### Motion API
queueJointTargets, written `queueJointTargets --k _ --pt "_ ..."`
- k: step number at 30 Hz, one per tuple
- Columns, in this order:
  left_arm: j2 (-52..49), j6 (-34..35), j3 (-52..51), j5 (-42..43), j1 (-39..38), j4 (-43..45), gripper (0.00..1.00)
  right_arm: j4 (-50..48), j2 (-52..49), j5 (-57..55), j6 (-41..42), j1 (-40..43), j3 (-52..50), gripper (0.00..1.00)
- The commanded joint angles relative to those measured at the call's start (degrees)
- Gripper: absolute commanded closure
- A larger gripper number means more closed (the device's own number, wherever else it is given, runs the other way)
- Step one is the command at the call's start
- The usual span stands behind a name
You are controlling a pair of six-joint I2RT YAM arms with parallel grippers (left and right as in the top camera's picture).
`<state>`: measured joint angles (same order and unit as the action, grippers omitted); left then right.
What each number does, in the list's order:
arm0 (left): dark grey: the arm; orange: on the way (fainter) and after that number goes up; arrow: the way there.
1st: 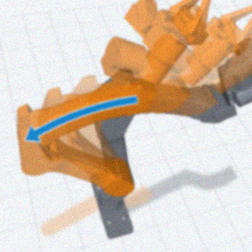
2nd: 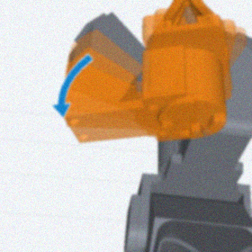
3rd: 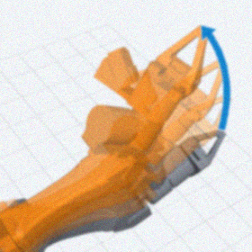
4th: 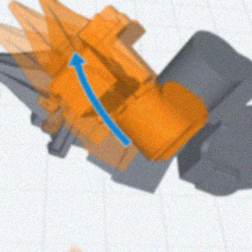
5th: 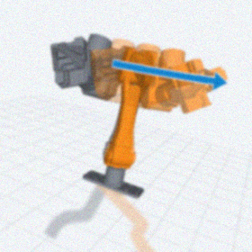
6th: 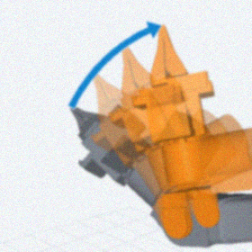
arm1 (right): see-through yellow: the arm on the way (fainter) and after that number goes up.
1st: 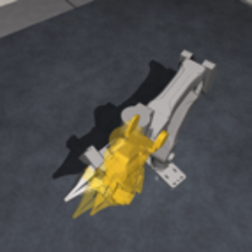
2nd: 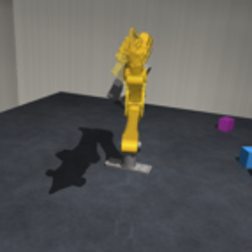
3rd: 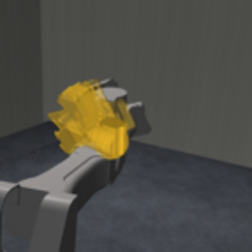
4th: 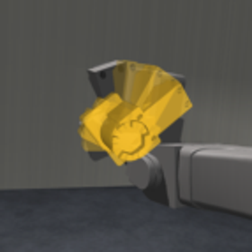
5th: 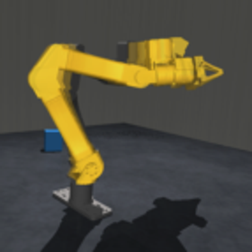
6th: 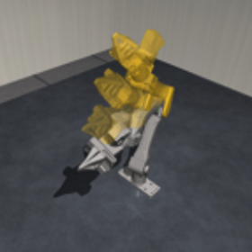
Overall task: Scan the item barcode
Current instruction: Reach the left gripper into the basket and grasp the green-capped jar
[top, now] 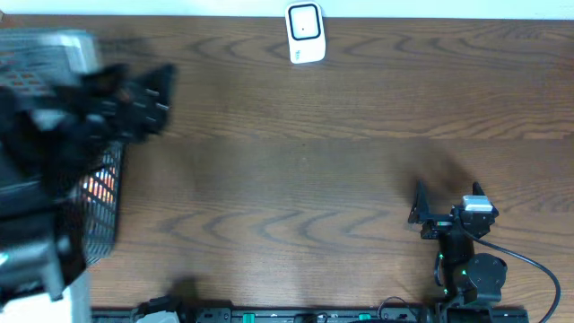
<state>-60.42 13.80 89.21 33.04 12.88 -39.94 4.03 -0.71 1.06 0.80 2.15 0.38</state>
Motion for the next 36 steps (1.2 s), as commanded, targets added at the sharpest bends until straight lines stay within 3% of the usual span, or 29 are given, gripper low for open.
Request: queueJointTargets --k 1,9,14,22,27,36 --pt "-2.4 6.5 8.2 -16.2 9.2 -8.0 0.14 0.2 0.2 -0.2 0.4 -0.2 -0.1 0.01" --pt "-9.1 20.4 9.3 -23.3 29.8 -17.5 0.14 0.2 0.2 -0.2 0.4 -0.2 -0.1 0.01" --pt "-18.4 30.3 8.8 -30.3 34.4 -28.1 0.14 0.2 0.2 -0.2 0.4 -0.2 -0.1 0.01" --pt "-30.9 30.5 7.8 -33.4 34.3 -33.3 0.14 0.2 0.2 -0.1 0.4 -0.2 -0.1 0.01" --pt "-36.3 30.1 6.6 -39.9 34.3 -36.7 0.14 0.2 0.2 -0.1 0.4 -0.2 -0.1 0.01" --pt "-37.7 25.6 -2.8 -40.6 33.2 -31.4 0.14 0.2 0.2 -0.1 0.4 -0.2 -0.1 0.01"
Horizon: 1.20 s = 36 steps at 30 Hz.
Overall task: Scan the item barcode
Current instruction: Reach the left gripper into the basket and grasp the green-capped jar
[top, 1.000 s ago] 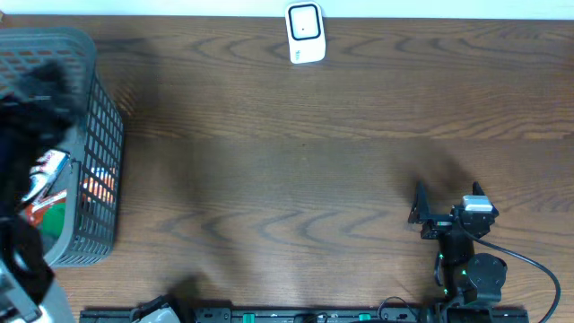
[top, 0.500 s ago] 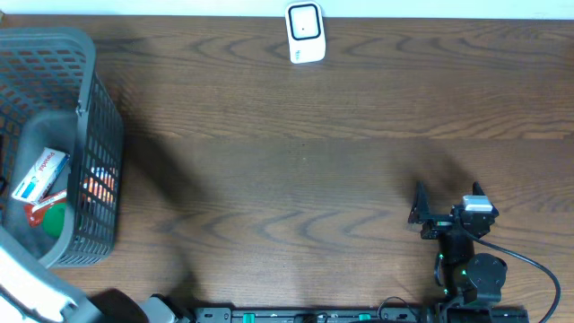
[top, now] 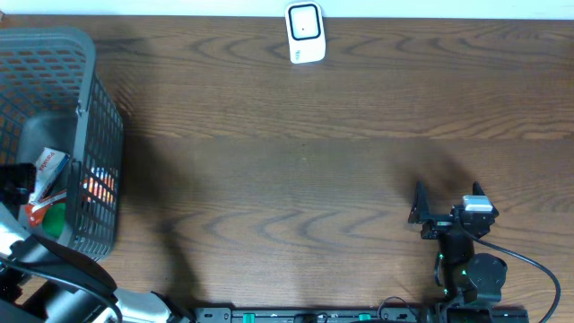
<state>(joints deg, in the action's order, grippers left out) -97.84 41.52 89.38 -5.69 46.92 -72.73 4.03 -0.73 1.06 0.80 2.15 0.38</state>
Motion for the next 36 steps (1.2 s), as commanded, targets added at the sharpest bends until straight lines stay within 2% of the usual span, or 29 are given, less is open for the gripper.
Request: queueJointTargets --k 1,12,34,36 --pt "-0.3 -2.5 -4.2 -1.9 -1.2 2.5 0.14 0.2 0.2 -0.2 0.4 -0.2 -0.1 0.01" --pt "-0.3 -2.7 -15.4 -4.4 -4.0 13.2 0.14 0.2 0.2 -0.1 0.4 -0.2 -0.1 0.01" --pt "-0.7 -1.8 -25.7 -3.8 -4.0 24.0 0.14 0.2 0.2 -0.1 0.4 -0.2 -0.1 0.01" --pt "-0.7 -1.7 -25.7 -3.8 -4.0 24.0 0.19 0.2 0.2 -0.2 0.4 -0.2 -0.1 0.01"
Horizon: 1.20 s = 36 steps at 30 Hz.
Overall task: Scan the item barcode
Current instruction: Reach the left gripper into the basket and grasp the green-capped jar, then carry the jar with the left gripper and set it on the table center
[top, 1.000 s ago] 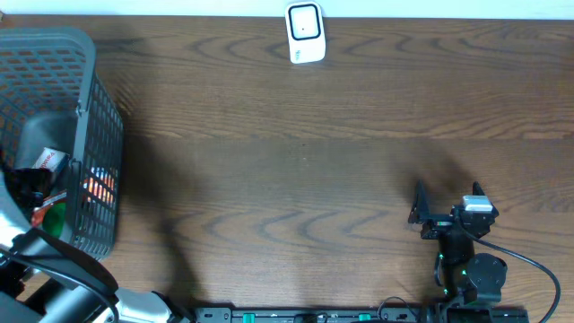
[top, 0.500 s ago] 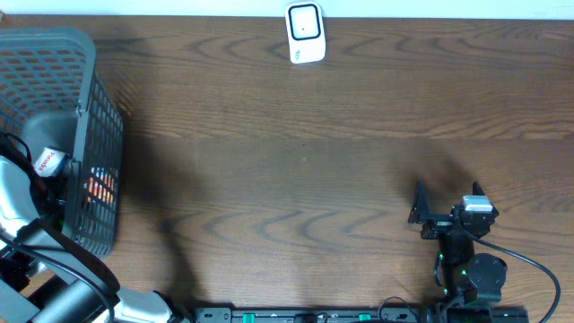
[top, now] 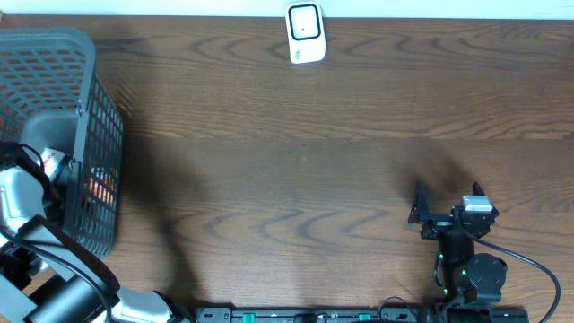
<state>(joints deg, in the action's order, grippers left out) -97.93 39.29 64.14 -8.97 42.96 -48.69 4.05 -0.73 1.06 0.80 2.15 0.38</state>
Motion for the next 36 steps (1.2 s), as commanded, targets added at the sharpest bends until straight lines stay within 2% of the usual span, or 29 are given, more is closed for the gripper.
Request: queueJointTargets --k 1,4,5,8,12,16,26,32,36 --pt "-0.7 0.5 -0.5 -0.5 -0.1 0.0 0.23 0.2 0.2 -0.2 0.4 -0.2 -0.1 0.01" --pt "-0.7 0.5 -0.5 -0.5 -0.1 0.0 0.31 0.2 0.2 -0.1 0.4 -0.2 -0.1 0.01" --pt "-0.7 0.5 -0.5 -0.4 -0.1 0.0 0.39 0.2 0.2 -0.2 0.4 -0.2 -0.1 0.01" --pt "-0.7 0.4 -0.5 1.0 -0.1 0.0 0.41 0.2 0.2 -0.2 0.4 -0.2 -0.1 0.01" --pt "-0.4 0.4 0.3 3.9 -0.1 -0.2 0.42 0.2 0.2 -0.2 0.4 -0.2 -0.1 0.01" --pt "1.0 0.4 5.2 7.0 -0.1 -2.7 0.42 0.2 0.2 -0.1 0.4 -0.2 -0.1 0.01" --pt "10.4 0.4 32.5 17.8 -0.1 -11.5 0.41 0.2 0.2 -0.1 0.4 -0.2 -0.1 0.01" --pt "17.3 3.9 41.0 31.7 -1.6 -9.2 0.41 0.2 0.2 -0.1 0.4 -0.2 -0.1 0.01" --pt "19.4 7.2 41.0 39.2 -9.4 -4.6 0.41 0.2 0.2 -0.1 0.4 -0.2 -0.1 0.01"
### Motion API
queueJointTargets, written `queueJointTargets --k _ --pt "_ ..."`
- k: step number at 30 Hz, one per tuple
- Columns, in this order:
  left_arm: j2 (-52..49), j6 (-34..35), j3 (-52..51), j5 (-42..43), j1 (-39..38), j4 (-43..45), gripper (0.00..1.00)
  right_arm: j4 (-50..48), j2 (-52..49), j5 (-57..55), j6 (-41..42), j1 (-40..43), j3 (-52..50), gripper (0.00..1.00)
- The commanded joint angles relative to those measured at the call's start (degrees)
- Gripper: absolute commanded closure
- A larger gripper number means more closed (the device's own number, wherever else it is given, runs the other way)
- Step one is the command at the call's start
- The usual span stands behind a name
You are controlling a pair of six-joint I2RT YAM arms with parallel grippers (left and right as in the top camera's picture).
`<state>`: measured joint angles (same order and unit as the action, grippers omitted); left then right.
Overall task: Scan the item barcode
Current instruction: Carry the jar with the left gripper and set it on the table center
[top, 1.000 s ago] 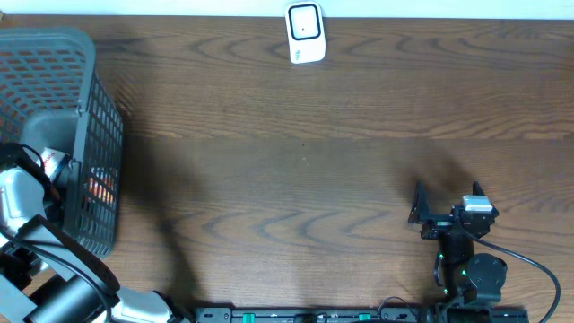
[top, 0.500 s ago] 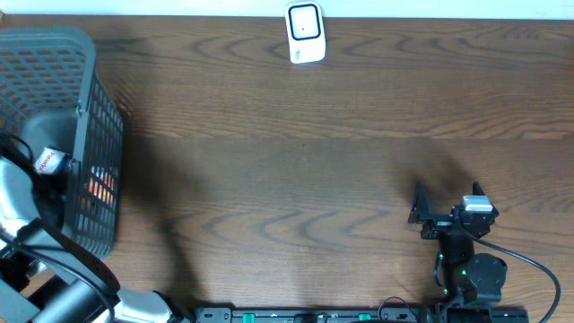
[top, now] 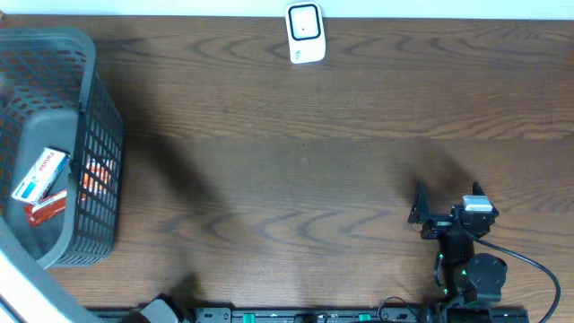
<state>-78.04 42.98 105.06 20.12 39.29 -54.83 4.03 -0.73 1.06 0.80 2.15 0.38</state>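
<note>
The white barcode scanner (top: 305, 34) stands at the far edge of the table, middle. A grey mesh basket (top: 94, 117) sits at the left edge. Inside it lie a white, blue and red box (top: 40, 173) and a red packet (top: 45, 206). Orange shows through the basket's right wall (top: 97, 178). My right gripper (top: 447, 190) rests near the front right, open, with nothing between its fingers. Of the left arm only a pale link (top: 22, 278) shows at the bottom left corner. Its gripper is out of view.
The dark wooden table (top: 296, 152) stretches between the basket and the right arm. The right arm's base and its cable (top: 529, 265) are at the front right edge. A black rail (top: 314, 314) runs along the front edge.
The left arm, which reached into the basket's left side over the items, is now almost out of frame. The box and red packet lie uncovered. The right arm has not moved.
First the left arm was a blur over the basket. Then it stood at the front left with its end beside the box in the basket. Then it covered the items. Now it is gone from view, and the box lies in the basket.
</note>
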Motion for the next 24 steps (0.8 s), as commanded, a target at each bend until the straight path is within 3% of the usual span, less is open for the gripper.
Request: queueJointTargets --k 1,5,10,14,18,24 --pt "-0.5 3.7 0.1 10.2 -8.4 2.1 0.41 0.2 0.2 -0.2 0.4 -0.2 -0.1 0.01" --pt "-3.1 2.2 0.1 5.9 -24.2 2.8 0.41 0.2 0.2 -0.2 0.4 -0.2 -0.1 0.01" --pt "-10.5 -0.8 0.0 -6.9 -43.3 -0.5 0.41 0.2 0.2 -0.2 0.4 -0.2 -0.1 0.01" --pt "-17.3 -0.5 0.0 -13.6 -53.2 -2.1 0.4 0.2 0.2 -0.1 0.4 -0.2 -0.1 0.01" --pt "-24.3 7.2 -0.1 -19.6 -59.9 -5.6 0.4 0.2 0.2 -0.2 0.4 -0.2 -0.1 0.01" --pt "-35.1 27.8 -2.6 -27.4 -67.4 -10.7 0.41 0.2 0.2 -0.1 0.4 -0.2 -0.1 0.01"
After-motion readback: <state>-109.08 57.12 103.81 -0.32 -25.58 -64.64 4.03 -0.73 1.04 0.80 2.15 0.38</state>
